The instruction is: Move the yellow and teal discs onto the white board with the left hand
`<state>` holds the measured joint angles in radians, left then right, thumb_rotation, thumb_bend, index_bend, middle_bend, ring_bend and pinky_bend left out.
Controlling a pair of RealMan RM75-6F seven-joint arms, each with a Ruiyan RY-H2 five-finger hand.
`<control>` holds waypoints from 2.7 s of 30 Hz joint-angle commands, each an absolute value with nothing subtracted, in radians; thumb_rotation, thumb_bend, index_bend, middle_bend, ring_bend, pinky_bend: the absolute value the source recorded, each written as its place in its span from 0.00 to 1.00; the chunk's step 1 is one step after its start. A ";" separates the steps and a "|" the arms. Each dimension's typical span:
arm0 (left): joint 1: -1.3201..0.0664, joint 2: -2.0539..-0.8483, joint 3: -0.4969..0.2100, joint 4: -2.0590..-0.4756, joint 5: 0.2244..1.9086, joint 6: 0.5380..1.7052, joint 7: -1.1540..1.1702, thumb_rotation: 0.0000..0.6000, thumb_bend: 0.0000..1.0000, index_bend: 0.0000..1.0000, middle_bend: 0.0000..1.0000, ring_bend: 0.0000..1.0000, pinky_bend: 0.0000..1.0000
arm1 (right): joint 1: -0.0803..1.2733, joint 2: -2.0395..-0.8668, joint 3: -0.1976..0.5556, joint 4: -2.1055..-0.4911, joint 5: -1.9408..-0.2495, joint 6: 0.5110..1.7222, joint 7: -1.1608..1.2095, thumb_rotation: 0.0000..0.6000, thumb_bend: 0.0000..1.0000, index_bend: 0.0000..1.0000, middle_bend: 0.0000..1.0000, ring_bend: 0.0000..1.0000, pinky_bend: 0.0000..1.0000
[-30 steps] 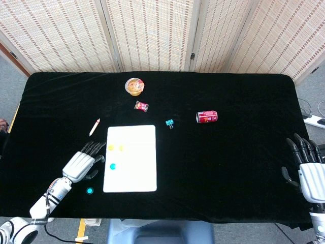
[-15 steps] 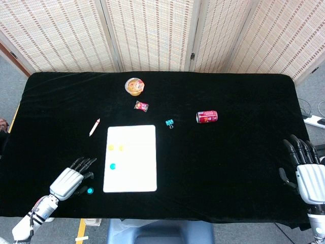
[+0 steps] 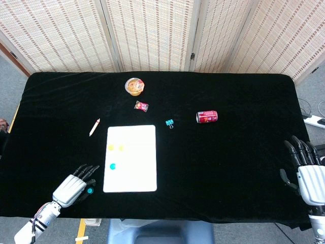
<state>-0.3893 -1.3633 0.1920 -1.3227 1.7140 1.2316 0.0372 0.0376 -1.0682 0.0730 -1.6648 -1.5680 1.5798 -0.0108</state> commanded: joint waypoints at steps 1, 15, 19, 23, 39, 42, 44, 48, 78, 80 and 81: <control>-0.384 -1.367 0.194 -1.324 1.711 1.225 0.041 1.00 0.42 0.41 0.04 0.00 0.00 | 0.037 -1.069 0.073 -1.664 -1.568 1.580 -0.010 1.00 0.46 0.00 0.00 0.00 0.00; -0.374 -1.384 0.187 -1.303 1.693 1.194 0.050 1.00 0.42 0.41 0.04 0.00 0.00 | 0.040 -1.071 0.072 -1.663 -1.571 1.577 -0.009 1.00 0.46 0.00 0.00 0.00 0.00; -0.370 -1.387 0.184 -1.299 1.688 1.191 0.049 1.00 0.42 0.42 0.04 0.00 0.00 | 0.041 -1.070 0.073 -1.663 -1.573 1.578 -0.009 1.00 0.46 0.00 0.00 0.00 0.00; -0.367 -1.391 0.182 -1.292 1.681 1.182 0.051 1.00 0.42 0.43 0.04 0.00 0.00 | 0.042 -1.071 0.072 -1.663 -1.575 1.578 -0.008 1.00 0.46 0.00 0.00 0.00 0.00; -0.369 -1.398 0.173 -1.285 1.687 1.182 0.013 1.00 0.43 0.53 0.08 0.00 0.00 | 0.042 -1.072 0.073 -1.662 -1.573 1.578 -0.006 1.00 0.46 0.00 0.00 0.00 0.00; -0.373 -1.392 0.169 -1.292 1.689 1.185 0.001 1.00 0.43 0.53 0.08 0.00 0.00 | 0.042 -1.072 0.074 -1.661 -1.574 1.580 -0.005 1.00 0.46 0.00 0.00 0.00 0.00; -0.379 -1.384 0.163 -1.301 1.690 1.187 -0.008 1.00 0.43 0.53 0.08 0.00 0.00 | 0.042 -1.071 0.074 -1.661 -1.574 1.581 -0.005 1.00 0.46 0.00 0.00 0.00 0.00; -0.406 -1.362 0.136 -1.333 1.694 1.188 -0.015 1.00 0.43 0.53 0.08 0.00 0.00 | 0.042 -1.072 0.074 -1.659 -1.575 1.581 -0.003 1.00 0.46 0.00 0.00 0.00 0.00; -0.702 -1.488 -0.073 -1.395 1.476 0.856 0.116 1.00 0.43 0.49 0.08 0.00 0.00 | 0.040 -1.073 0.078 -1.637 -1.548 1.570 0.021 1.00 0.46 0.00 0.00 0.00 0.00; -0.708 -1.496 -0.073 -1.390 1.464 0.848 0.123 1.00 0.43 0.49 0.08 0.00 0.00 | 0.040 -1.073 0.077 -1.637 -1.548 1.568 0.020 1.00 0.46 0.00 0.00 0.00 0.00; -0.710 -1.498 -0.073 -1.388 1.459 0.845 0.126 1.00 0.43 0.49 0.08 0.00 0.00 | 0.040 -1.073 0.077 -1.637 -1.548 1.568 0.020 1.00 0.46 0.00 0.00 0.00 0.00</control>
<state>-0.7074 -1.4956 -0.0725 -1.3907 1.4620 0.8478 0.1238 0.0400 -1.0730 0.0772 -1.6374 -1.5475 1.5682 0.0197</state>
